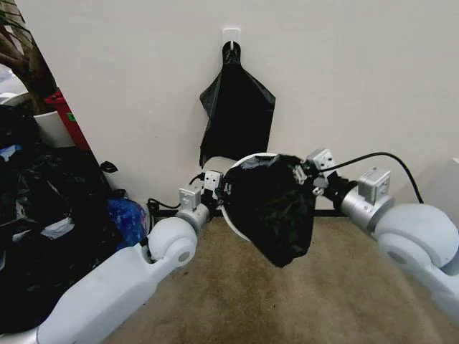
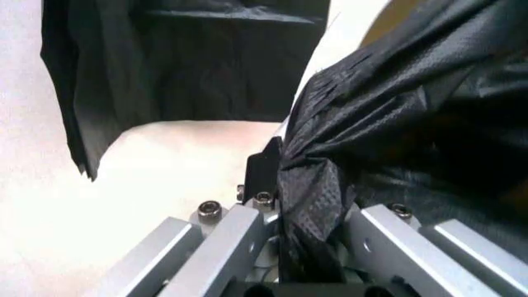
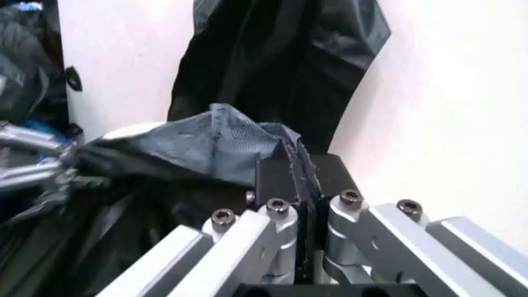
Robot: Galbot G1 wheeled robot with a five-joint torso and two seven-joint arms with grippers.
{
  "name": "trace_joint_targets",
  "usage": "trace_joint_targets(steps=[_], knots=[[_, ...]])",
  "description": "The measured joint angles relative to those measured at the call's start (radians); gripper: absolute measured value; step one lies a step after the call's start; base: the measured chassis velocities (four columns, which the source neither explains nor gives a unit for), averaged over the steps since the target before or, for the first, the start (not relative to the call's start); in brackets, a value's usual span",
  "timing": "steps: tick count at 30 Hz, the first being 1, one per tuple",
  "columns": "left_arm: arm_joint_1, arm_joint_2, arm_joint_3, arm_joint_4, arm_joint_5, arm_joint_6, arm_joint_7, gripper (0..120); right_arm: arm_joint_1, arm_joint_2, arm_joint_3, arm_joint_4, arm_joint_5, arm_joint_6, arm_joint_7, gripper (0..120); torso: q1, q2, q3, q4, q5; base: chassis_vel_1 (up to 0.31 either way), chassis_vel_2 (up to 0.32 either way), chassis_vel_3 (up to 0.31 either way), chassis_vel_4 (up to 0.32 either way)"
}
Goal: Place the garbage bag over the trash bin.
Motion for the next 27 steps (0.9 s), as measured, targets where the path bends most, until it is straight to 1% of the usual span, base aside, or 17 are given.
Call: trace_joint_targets(steps=[1, 2, 5, 9, 11, 12, 14, 16, 17, 18, 20, 22, 27], knots=[[0.013, 0.008, -0.008, -0.004, 0.027, -0.006, 0.027, 1, 0.016, 0.001, -0.007, -0.013, 0.004, 0.001, -0.006, 0, 0.0, 0.0, 0.0, 0.0001, 0.0, 0.0, 0.0, 0.0, 0.0], [0.013, 0.008, -0.008, -0.004, 0.027, -0.006, 0.027, 1, 0.016, 0.001, -0.007, -0.013, 0.004, 0.001, -0.006, 0, 0.0, 0.0, 0.0, 0.0001, 0.0, 0.0, 0.0, 0.0, 0.0], [0.039, 0.021, -0.027, -0.01, 0.069, -0.02, 0.075, 1, 0.042, -0.002, -0.016, -0.046, 0.007, 0.003, -0.035, 0, 0.0, 0.0, 0.0, 0.0001, 0.0001, 0.0, 0.0, 0.0, 0.0], [0.058, 0.027, -0.042, -0.018, 0.087, -0.033, 0.107, 1, 0.061, -0.015, -0.02, -0.088, 0.01, 0.018, -0.097, 0, 0.0, 0.0, 0.0, 0.0, 0.0002, 0.0, 0.0, 0.0, 0.0], [0.058, 0.027, -0.042, -0.018, 0.087, -0.033, 0.107, 1, 0.061, -0.015, -0.02, -0.088, 0.01, 0.018, -0.097, 0, 0.0, 0.0, 0.0, 0.0, 0.0002, 0.0, 0.0, 0.0, 0.0], [0.071, 0.03, -0.053, -0.021, 0.113, -0.05, 0.145, 1, 0.089, -0.033, -0.023, -0.135, 0.018, 0.033, -0.194, 0, 0.0, 0.0, 0.0, 0.0, 0.0001, 0.0, 0.0, 0.0, 0.0], [0.074, 0.031, -0.056, -0.021, 0.121, -0.058, 0.158, 1, 0.101, -0.041, -0.025, -0.153, 0.021, 0.041, -0.244, 0, 0.0, 0.0, 0.0, -0.0001, 0.0001, 0.0, 0.0, 0.0, 0.0], [0.078, 0.031, -0.059, -0.021, 0.135, -0.07, 0.183, 1, 0.122, -0.052, -0.03, -0.185, 0.022, 0.054, -0.341, 0, 0.0, 0.0, 0.0, 0.0, 0.0001, 0.0, 0.0, 0.0, 0.0], [0.082, 0.031, -0.062, -0.021, 0.147, -0.081, 0.207, 1, 0.14, -0.059, -0.036, -0.215, 0.018, 0.066, -0.423, 0, 0.0, 0.0, 0.0, 0.0, 0.0, 0.0, 0.0, 0.0, 0.0], [0.082, 0.031, -0.062, -0.021, 0.147, -0.081, 0.207, 1, 0.14, -0.059, -0.036, -0.215, 0.018, 0.066, -0.423, 0, 0.0, 0.0, 0.0, 0.0, 0.0, 0.0, 0.0, 0.0, 0.0], [0.087, 0.031, -0.067, -0.021, 0.156, -0.098, 0.24, 1, 0.16, -0.069, -0.044, -0.261, 0.001, 0.083, -0.544, 0, 0.0, 0.0, 0.0, 0.0, 0.0001, 0.0, 0.0, 0.0, 0.0], [0.094, 0.032, -0.072, -0.022, 0.162, -0.11, 0.268, 1, 0.178, -0.073, -0.052, -0.299, -0.022, 0.104, -0.627, 0, 0.0, 0.0, 0.0, -0.0001, 0.0002, 0.0, 0.0, 0.0, 0.0], [0.11, 0.037, -0.082, -0.026, 0.167, -0.128, 0.305, 1, 0.196, -0.069, -0.063, -0.356, -0.073, 0.132, -0.733, 0, 0.0, 0.0, 0.0, 0.0, 0.0002, 0.0, 0.0, 0.0, 0.0]])
